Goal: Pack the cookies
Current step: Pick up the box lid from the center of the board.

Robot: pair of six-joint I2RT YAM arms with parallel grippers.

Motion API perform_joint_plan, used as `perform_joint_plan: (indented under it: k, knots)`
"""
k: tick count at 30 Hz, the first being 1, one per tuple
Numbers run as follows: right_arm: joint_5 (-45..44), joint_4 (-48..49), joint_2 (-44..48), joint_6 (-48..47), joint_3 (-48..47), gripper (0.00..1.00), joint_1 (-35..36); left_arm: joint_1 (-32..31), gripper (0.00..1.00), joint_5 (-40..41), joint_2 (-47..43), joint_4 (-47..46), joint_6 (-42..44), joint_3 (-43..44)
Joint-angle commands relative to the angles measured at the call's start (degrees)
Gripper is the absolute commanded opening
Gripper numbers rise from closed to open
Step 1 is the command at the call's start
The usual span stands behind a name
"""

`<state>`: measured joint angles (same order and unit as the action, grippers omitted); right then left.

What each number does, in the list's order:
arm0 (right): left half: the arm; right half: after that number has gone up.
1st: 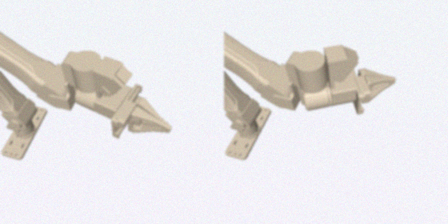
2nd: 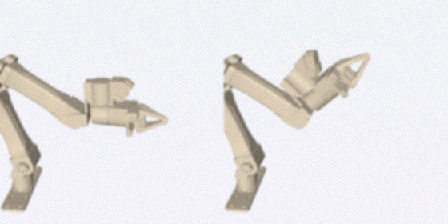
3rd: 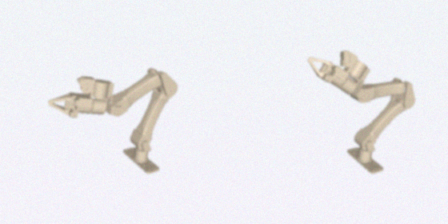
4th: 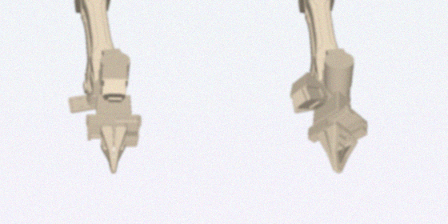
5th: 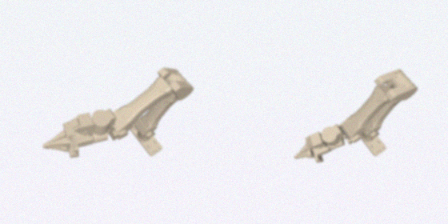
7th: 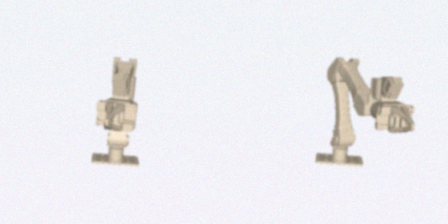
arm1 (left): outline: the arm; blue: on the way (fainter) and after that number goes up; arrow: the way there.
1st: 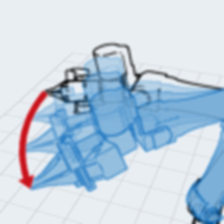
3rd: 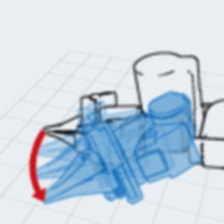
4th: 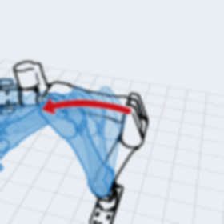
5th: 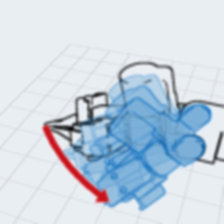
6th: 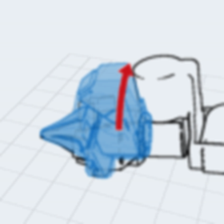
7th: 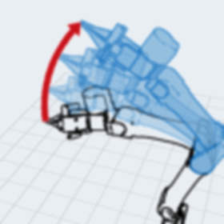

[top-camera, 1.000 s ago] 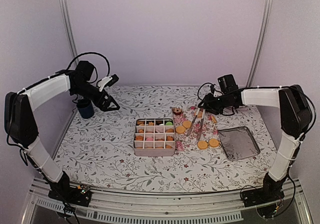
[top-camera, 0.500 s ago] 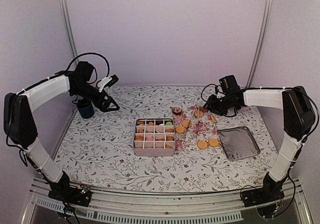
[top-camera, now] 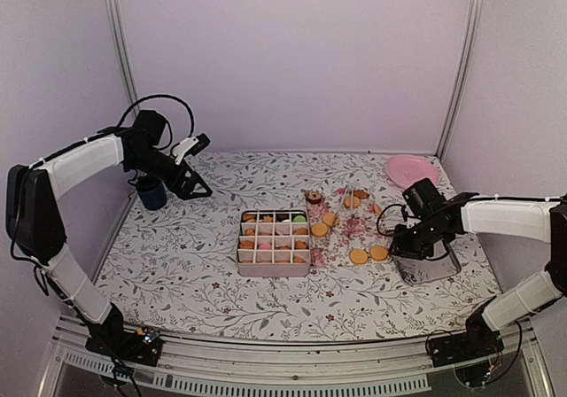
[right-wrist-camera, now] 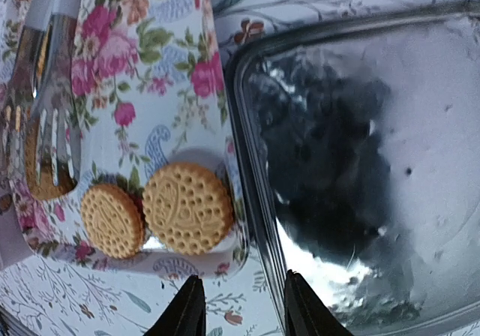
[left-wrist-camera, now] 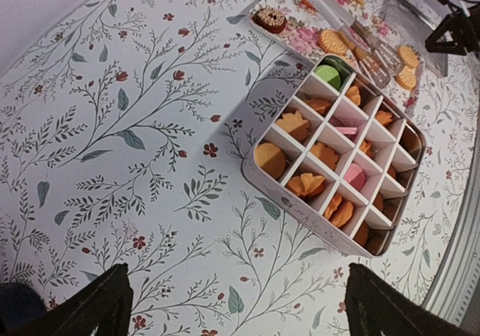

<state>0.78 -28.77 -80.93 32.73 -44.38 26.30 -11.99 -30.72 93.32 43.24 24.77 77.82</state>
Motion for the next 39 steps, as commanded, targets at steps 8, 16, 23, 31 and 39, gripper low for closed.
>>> perform_joint_plan:
  k: [8,16,23,31,39]
  knots:
    - [-1.09,-5.78,1.85,4.71,5.57,0.29,4.80,0.32,0.99,-0.69,-1.10,-1.32,0.26,-0.26]
    - [-5.94,-7.44,-2.49,4.01,3.79,0.24,6.72,0.30,0.99,-0.22,-1.96,-0.93,0.96,-0.29]
    - [-6.28,-5.51,-4.69,3.90,3.68,0.07,7.07,0.39,0.99,0.09,-2.00,-0.80,1.23,-0.37]
    - [-11.67,-12.04,2.94,4.79,-1.93,0.00,7.25,0.39,0.99,-0.74,-1.66,-0.71,1.16,0.00]
    - [-4.54,-15.15,8.71,1.82,-18.55,0.00,7.19,-0.22,0.99,-5.73,-0.95,-0.93,0.59,-0.36]
